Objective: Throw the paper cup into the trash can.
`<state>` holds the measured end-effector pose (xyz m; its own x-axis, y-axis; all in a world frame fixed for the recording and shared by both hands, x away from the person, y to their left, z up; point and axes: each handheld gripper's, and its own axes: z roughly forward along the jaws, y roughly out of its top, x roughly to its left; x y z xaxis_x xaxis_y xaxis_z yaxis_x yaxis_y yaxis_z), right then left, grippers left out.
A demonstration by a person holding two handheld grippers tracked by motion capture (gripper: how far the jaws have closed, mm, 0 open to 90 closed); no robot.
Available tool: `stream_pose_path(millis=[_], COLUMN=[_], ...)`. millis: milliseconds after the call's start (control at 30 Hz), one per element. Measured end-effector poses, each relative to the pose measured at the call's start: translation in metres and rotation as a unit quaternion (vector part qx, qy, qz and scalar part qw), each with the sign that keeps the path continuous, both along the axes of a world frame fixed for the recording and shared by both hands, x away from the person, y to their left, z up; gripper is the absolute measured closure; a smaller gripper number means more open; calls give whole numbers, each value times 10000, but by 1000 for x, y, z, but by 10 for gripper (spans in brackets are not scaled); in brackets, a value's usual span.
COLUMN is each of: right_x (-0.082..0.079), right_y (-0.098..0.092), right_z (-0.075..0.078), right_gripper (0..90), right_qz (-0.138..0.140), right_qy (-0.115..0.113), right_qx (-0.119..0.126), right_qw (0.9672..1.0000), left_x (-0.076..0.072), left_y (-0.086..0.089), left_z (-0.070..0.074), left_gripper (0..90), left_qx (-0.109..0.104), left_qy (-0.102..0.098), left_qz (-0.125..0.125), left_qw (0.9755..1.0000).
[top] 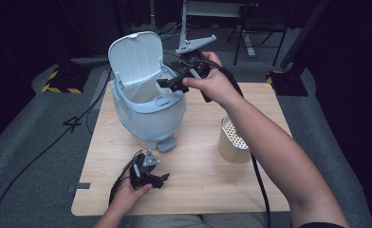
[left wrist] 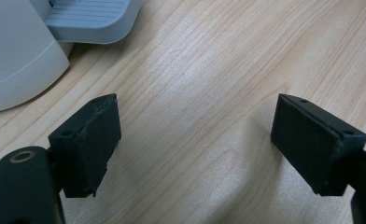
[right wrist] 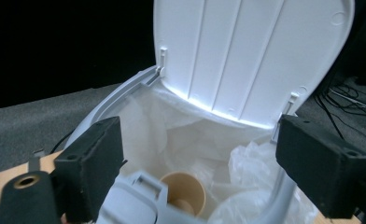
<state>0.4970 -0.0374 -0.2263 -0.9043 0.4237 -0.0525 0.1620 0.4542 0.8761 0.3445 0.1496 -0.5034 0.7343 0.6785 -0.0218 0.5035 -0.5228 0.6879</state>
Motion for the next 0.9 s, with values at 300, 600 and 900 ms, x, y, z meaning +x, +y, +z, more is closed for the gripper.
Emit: stream_pose_path(millis=[300,600,900], right_x=[-21,-45,-67], right_y=[-46,-98,-142], right_z=[9,9,1], right_gripper=[157,158,158], right_qz=[55,89,-14], right_qy=[-31,-33,7], right_qx=[3,-72,-23], right_qw=[10000,9999,10000], left_x=[0,0,1], left_y=[0,0,0], left_z=[0,0,0], left_gripper=[165,165,163], left_qx=[-5,0,0], left_qy=[1,-5,8], left_qz=[-3,8,3], left_qw=[10000,10000,10000])
